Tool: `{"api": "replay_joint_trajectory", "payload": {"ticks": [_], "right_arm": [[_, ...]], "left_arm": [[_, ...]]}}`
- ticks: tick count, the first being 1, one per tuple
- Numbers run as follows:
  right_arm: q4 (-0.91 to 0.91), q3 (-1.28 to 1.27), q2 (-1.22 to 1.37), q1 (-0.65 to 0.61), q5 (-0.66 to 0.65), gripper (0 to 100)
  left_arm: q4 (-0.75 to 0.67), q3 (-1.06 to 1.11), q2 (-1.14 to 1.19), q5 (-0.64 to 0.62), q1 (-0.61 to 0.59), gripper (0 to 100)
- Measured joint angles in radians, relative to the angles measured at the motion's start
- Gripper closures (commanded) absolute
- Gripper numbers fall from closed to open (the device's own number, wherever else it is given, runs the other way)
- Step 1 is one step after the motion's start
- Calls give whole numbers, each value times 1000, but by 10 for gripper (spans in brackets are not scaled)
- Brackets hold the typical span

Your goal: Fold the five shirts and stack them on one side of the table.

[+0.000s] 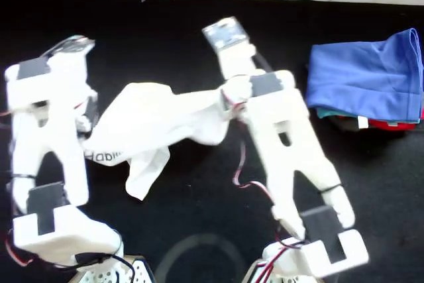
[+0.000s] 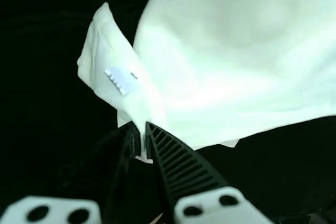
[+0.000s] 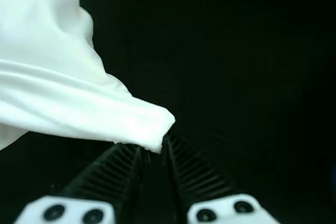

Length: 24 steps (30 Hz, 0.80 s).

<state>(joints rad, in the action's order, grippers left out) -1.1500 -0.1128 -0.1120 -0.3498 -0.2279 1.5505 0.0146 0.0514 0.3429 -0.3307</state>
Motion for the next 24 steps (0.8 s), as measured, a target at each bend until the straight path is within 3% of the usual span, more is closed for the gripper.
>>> {"api": "replay_joint_trajectory", "payload": {"ticks": [6, 13, 18, 24], "right_arm": [[-5, 187, -75, 187, -103, 993], [-49, 454, -78, 328, -196, 993], [-190, 514, -84, 350, -245, 993], [-250, 411, -101, 358, -247, 993]], "left_arm": [[176, -365, 0, -117, 176, 987], [204, -690, 0, -153, 322, 986], [209, -683, 0, -216, 376, 929], [209, -433, 0, -249, 379, 864]]}}
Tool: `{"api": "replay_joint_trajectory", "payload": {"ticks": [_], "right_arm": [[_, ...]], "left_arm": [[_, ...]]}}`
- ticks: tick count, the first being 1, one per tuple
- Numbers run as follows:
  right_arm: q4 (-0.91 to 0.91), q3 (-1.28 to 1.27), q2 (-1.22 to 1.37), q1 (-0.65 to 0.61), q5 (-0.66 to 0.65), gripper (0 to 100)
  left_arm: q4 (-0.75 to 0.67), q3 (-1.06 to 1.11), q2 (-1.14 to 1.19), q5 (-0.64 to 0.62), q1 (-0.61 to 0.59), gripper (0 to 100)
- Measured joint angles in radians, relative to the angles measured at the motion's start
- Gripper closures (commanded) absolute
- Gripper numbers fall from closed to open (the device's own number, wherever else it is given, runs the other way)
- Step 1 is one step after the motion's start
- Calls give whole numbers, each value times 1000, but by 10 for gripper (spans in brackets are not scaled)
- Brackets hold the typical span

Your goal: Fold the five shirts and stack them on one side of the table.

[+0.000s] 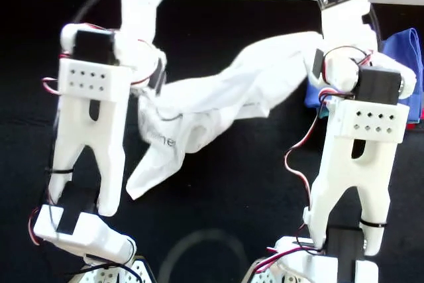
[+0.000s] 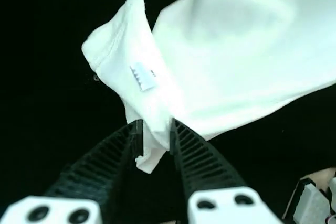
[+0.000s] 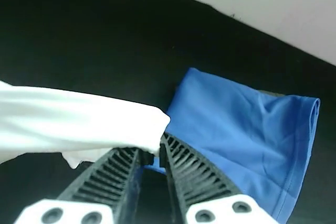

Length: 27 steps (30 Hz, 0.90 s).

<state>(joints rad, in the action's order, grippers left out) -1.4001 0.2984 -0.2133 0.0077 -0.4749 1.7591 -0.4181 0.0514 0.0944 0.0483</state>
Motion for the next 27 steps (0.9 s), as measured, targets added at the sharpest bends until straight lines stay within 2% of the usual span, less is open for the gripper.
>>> {"api": "replay_joint_trajectory", "payload": {"ticks": [6, 14, 19, 24, 27], "right_arm": [[-74, -80, -61, 2, 0, 993], [-54, -416, -315, 2, -5, 993], [72, -713, -494, 6, -5, 993], [130, -914, -618, 5, -35, 993], [133, -962, -661, 14, -60, 993]], "left_arm": [[-2, 232, 0, 35, 0, 864], [-31, 184, 0, 38, -63, 861], [-296, 226, 0, 37, -55, 861], [-623, 451, 0, 35, -5, 861], [-723, 608, 2, 41, 8, 862]]}}
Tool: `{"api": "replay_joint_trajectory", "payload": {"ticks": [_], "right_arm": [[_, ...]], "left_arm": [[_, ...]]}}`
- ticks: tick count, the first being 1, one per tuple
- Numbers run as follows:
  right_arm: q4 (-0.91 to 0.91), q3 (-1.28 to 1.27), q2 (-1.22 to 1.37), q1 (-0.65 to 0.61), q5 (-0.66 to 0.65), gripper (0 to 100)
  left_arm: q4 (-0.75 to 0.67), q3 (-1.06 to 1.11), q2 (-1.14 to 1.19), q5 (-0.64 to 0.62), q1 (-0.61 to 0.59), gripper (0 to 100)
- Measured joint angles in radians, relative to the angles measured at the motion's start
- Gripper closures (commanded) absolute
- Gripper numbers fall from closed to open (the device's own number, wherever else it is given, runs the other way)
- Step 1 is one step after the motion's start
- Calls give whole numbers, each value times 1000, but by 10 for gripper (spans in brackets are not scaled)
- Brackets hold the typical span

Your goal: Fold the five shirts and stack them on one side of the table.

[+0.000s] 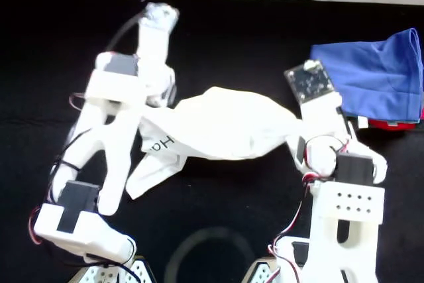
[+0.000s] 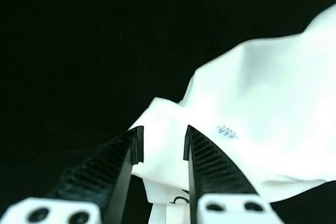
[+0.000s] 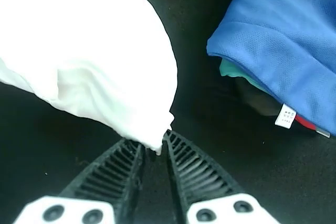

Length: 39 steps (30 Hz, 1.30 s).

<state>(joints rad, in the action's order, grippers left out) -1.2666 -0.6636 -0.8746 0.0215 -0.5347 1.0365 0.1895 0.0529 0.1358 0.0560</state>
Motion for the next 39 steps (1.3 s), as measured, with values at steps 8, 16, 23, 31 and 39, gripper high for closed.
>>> {"api": "replay_joint_trajectory", "payload": {"ticks": [8, 16, 23, 31, 39], "right_arm": [[0, -8, -20, 0, -3, 993], [0, -9, -20, 0, -3, 993], [0, -9, -20, 0, -3, 993], [0, -9, -20, 0, -3, 993], [0, -12, -20, 0, -3, 993]], "left_arm": [[-17, 198, 0, 0, -3, 864], [258, 215, -81, 3, 0, 864], [488, 239, -299, 103, -2, 864], [206, 298, -384, -44, -49, 859], [83, 241, -143, -160, -18, 859]]}}
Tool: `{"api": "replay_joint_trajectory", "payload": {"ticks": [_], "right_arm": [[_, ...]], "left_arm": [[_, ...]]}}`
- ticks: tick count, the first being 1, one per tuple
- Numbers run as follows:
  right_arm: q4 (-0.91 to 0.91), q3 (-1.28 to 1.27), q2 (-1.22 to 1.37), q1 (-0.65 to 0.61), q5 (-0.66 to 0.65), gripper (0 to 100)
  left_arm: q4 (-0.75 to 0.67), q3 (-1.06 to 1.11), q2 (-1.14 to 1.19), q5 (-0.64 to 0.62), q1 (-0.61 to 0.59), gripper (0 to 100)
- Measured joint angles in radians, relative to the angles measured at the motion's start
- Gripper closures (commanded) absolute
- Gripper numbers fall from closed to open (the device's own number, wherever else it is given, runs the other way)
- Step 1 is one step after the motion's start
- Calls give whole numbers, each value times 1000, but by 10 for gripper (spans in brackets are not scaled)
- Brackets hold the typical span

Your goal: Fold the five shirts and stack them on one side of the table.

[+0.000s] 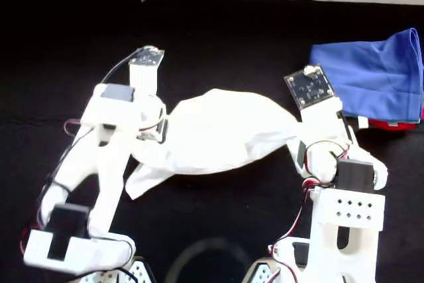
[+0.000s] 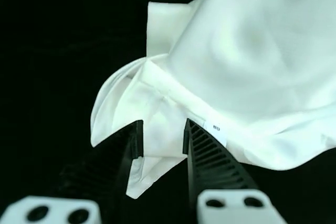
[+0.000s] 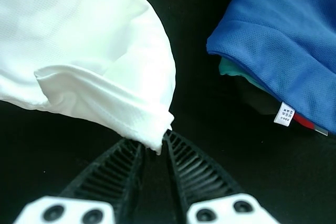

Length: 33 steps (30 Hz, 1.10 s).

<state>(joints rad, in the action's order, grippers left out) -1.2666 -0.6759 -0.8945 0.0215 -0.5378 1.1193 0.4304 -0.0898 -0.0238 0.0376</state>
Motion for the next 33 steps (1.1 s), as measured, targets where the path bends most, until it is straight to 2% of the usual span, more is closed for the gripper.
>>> {"api": "replay_joint_trajectory", "payload": {"ticks": [8, 13, 18, 23, 33], "right_arm": [[0, 0, 0, 0, 0, 993], [0, 0, 0, 0, 0, 993], [0, 0, 0, 0, 0, 993], [0, 0, 0, 0, 0, 993], [17, 0, 0, 0, 0, 993]], "left_arm": [[-3, -173, 229, -5, -2, 822], [-3, -210, 318, -5, -2, 822], [14, -216, 324, -5, -2, 841], [86, -218, 318, -5, 0, 997], [166, -222, 196, -3, 2, 991]]}}
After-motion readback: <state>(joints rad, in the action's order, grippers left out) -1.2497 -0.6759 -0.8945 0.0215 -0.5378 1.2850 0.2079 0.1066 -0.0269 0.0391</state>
